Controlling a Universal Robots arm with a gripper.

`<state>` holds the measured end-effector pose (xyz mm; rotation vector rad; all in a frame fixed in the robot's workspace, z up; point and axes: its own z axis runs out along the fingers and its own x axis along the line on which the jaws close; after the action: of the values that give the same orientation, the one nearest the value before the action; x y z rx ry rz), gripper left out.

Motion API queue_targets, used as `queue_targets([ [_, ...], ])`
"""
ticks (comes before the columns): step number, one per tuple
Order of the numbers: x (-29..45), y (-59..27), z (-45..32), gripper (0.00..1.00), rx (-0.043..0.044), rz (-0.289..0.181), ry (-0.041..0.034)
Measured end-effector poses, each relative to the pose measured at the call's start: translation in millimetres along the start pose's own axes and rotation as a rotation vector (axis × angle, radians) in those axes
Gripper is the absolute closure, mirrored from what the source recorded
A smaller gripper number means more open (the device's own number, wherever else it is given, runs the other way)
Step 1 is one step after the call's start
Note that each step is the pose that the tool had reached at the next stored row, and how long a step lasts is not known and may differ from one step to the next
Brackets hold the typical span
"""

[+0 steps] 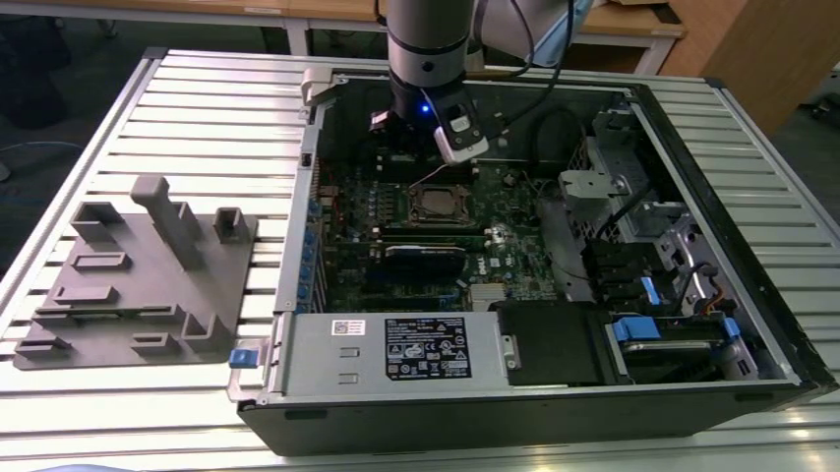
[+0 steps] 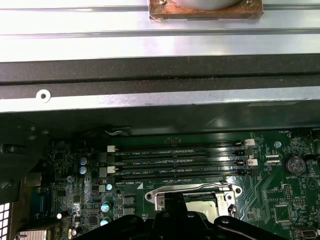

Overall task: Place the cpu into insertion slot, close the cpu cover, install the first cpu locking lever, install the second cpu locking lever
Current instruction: 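Install the first cpu locking lever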

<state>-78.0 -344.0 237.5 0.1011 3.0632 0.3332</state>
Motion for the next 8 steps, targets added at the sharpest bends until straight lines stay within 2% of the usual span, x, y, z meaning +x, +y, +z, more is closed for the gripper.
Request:
queue_targets([
  [6, 0.0, 0.0, 0.1, 0.89, 0.0, 0.0, 0.0],
  [8, 0.1, -0.5, 2.2, 0.89, 0.0007, 0.0, -0.0011],
])
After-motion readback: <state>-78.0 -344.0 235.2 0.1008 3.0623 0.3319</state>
